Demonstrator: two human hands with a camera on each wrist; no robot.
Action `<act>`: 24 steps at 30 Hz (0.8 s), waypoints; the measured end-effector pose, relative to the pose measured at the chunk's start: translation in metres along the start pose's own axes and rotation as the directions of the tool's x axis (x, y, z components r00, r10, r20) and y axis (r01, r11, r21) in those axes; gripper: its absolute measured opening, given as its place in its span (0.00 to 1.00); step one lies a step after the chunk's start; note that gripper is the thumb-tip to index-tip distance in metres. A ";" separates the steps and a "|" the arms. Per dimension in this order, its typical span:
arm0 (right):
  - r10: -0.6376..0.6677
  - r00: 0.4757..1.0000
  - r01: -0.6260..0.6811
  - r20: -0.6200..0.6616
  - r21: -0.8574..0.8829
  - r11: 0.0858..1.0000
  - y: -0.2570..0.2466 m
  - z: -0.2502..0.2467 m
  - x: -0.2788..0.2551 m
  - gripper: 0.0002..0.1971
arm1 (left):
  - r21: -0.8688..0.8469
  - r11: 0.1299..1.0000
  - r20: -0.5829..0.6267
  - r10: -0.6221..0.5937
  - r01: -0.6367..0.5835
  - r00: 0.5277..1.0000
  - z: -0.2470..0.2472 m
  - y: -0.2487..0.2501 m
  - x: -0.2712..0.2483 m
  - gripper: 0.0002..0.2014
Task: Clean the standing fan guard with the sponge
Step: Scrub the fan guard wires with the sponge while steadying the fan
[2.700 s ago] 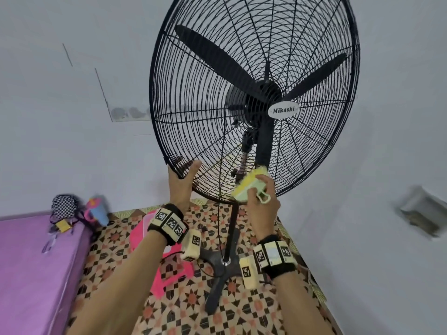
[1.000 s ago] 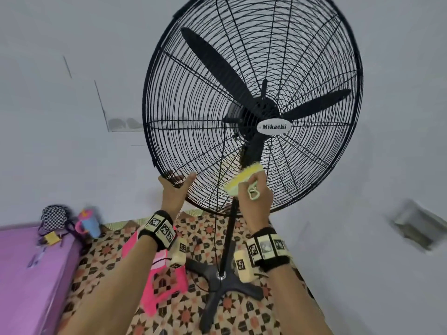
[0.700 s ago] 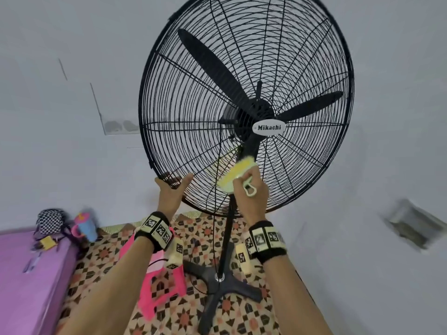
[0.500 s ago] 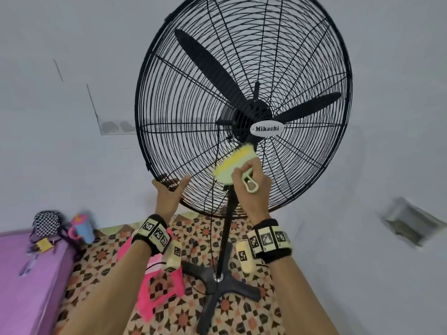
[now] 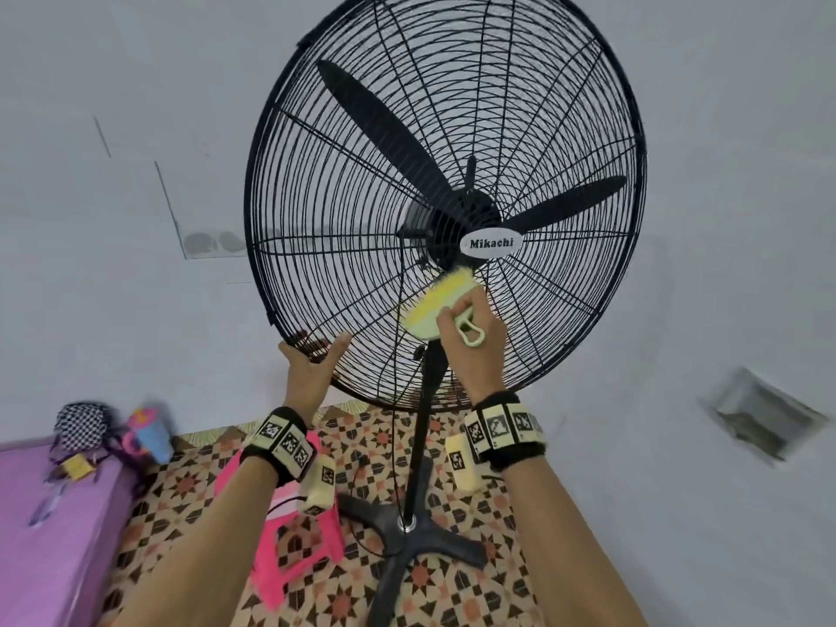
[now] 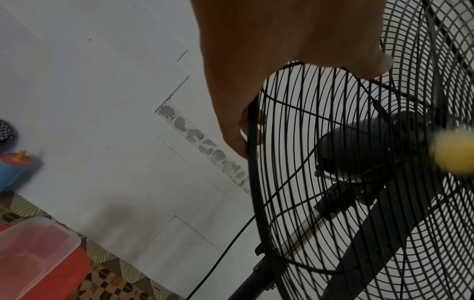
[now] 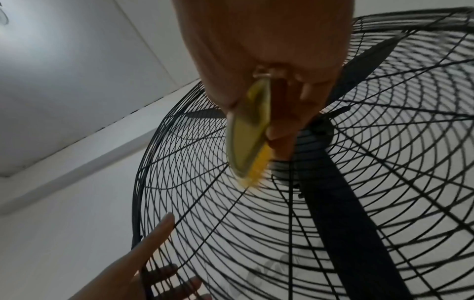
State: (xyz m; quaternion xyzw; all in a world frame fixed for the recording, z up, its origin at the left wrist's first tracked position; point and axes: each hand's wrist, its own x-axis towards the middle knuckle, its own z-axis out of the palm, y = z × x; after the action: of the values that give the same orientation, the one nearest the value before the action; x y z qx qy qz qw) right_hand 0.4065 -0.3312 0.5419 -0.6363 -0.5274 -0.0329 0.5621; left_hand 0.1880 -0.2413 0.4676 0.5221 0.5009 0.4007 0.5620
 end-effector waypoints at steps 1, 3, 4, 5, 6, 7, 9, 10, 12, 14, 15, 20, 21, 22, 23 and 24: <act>0.059 0.998 -0.059 -0.012 -0.040 0.997 0.007 -0.001 -0.001 0.08 | 0.000 1.000 -0.003 0.001 -0.001 1.000 0.000 0.000 0.000 0.78; 0.092 0.996 -0.092 -0.011 -0.097 0.991 0.014 -0.007 -0.001 0.08 | 0.002 1.000 -0.012 0.009 -0.009 1.000 0.000 0.000 0.000 0.77; 0.082 0.997 -0.082 -0.003 -0.081 0.993 0.012 -0.010 -0.001 0.09 | 0.008 1.000 -0.015 0.010 -0.010 1.000 0.001 -0.001 0.000 0.77; 0.061 0.998 -0.061 0.005 -0.037 0.997 0.009 -0.013 0.000 0.11 | 0.014 1.000 -0.015 0.012 -0.012 1.000 0.001 -0.002 0.001 0.77; 0.028 0.999 -0.028 0.017 0.015 0.999 0.004 -0.015 0.001 0.12 | 0.019 1.000 -0.014 0.018 -0.017 1.000 0.000 -0.005 0.003 0.78; -0.019 0.999 0.017 0.031 0.056 0.998 -0.001 -0.017 0.001 0.12 | 0.024 0.999 -0.013 0.025 -0.024 1.000 -0.001 -0.007 0.005 0.78; -0.096 0.994 0.092 0.060 0.064 0.994 -0.002 -0.014 0.001 0.11 | 0.029 0.999 -0.020 0.036 -0.035 0.999 -0.003 -0.011 0.010 0.77; -0.079 0.995 0.076 0.064 0.044 0.996 0.002 -0.012 0.002 0.09 | 0.028 0.999 -0.025 0.037 -0.036 0.999 -0.003 -0.011 0.011 0.77; 0.027 0.999 -0.027 0.043 -0.002 1.000 0.013 -0.011 0.002 0.07 | 0.031 0.998 -0.037 0.052 -0.051 0.998 -0.003 -0.008 0.010 0.76; 0.089 0.996 -0.087 0.030 -0.063 0.994 0.014 -0.015 0.005 0.06 | 0.015 0.995 -0.057 0.102 -0.102 0.993 -0.002 -0.008 0.010 0.76; 0.080 0.996 -0.079 0.026 -0.057 0.995 0.011 -0.017 0.007 0.06 | 0.009 0.993 -0.057 0.116 -0.115 0.992 -0.002 -0.008 0.010 0.76; -0.099 0.995 0.099 -0.005 0.099 0.990 -0.009 -0.022 0.019 0.08 | 0.022 0.996 -0.044 0.084 -0.083 0.995 -0.002 -0.012 0.011 0.77; -0.062 0.998 0.062 -0.007 0.092 0.994 -0.005 -0.021 0.021 0.08 | 0.028 0.997 -0.046 0.074 -0.073 0.996 -0.003 -0.011 0.012 0.75; -0.005 1.000 0.006 -0.012 0.075 0.997 0.001 -0.021 0.023 0.08 | 0.023 0.997 -0.047 0.076 -0.075 0.996 -0.004 -0.011 0.013 0.74; 0.048 0.999 -0.047 -0.017 0.042 0.998 0.006 -0.022 0.024 0.08 | 0.015 0.996 -0.048 0.085 -0.085 0.995 -0.005 -0.012 0.015 0.73; 0.079 0.997 -0.079 -0.015 -0.010 0.997 0.010 -0.024 0.025 0.07 | 0.012 0.996 -0.047 0.088 -0.087 0.995 -0.005 -0.011 0.016 0.73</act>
State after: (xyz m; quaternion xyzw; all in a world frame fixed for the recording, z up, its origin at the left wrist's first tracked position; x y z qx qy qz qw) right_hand 0.4387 -0.3315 0.5599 -0.6594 -0.4975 -0.0182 0.5634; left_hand 0.1850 -0.2264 0.4544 0.5367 0.4927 0.4347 0.5293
